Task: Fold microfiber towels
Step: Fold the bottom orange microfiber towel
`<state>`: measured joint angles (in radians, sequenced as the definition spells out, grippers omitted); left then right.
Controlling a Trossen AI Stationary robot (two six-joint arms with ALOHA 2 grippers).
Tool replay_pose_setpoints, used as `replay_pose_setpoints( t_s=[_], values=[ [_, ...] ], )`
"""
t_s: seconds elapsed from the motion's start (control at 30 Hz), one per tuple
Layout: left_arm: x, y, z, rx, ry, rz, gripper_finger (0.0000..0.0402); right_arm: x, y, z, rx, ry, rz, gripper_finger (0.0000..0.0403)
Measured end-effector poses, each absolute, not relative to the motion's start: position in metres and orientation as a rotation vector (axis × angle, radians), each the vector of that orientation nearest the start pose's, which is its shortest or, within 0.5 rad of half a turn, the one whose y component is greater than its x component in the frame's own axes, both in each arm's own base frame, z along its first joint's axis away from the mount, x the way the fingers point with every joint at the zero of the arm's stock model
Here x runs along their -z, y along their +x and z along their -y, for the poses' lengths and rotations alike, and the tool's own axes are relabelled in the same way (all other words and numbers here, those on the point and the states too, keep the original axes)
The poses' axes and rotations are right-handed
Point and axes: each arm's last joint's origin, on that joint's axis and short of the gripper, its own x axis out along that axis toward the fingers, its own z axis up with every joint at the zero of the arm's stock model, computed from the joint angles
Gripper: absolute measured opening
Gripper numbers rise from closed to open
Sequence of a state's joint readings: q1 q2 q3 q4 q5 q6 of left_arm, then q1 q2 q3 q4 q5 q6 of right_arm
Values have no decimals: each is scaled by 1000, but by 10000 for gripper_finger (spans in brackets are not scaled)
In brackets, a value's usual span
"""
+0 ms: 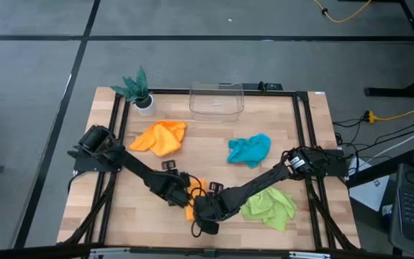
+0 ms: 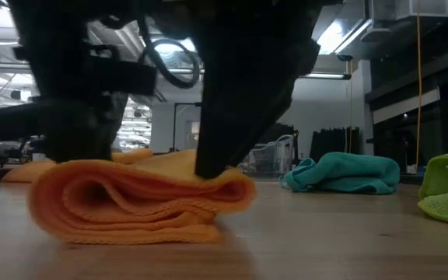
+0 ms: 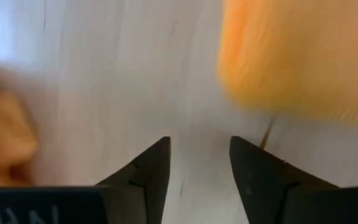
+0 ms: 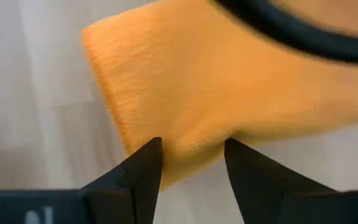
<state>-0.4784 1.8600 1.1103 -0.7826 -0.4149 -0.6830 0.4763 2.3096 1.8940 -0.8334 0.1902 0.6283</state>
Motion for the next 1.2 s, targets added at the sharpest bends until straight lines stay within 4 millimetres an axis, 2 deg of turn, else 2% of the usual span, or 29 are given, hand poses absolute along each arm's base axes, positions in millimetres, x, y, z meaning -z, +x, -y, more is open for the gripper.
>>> replay_pose_setpoints(
  t_s=[0.2,0.37,0.53,0.67,0.77,0.9,1.03,1.2],
  values=[
    [-153,266,157,-477,-18,-1277,159,-167,427,-212,200,163,-1172,177],
    [-165,253,180,-431,-96,-1195,159,-169,422,-208,263,126,-1191,177],
    [-167,252,197,-358,-164,-1129,159,-198,421,-210,266,116,-1130,177],
    [-168,261,202,-331,-203,-1029,159,-218,418,-217,227,58,-1136,177],
    [-174,276,202,-311,-197,-872,159,-225,410,-221,223,8,-1172,177],
    [-178,302,195,-345,-213,-679,159,-235,398,-223,305,-24,-1212,177],
    [-160,324,181,-417,-238,-630,159,-234,385,-226,387,-69,-1260,177],
    [-135,326,181,-406,-181,-719,159,-232,371,-231,445,-89,-1313,177]
  ],
)
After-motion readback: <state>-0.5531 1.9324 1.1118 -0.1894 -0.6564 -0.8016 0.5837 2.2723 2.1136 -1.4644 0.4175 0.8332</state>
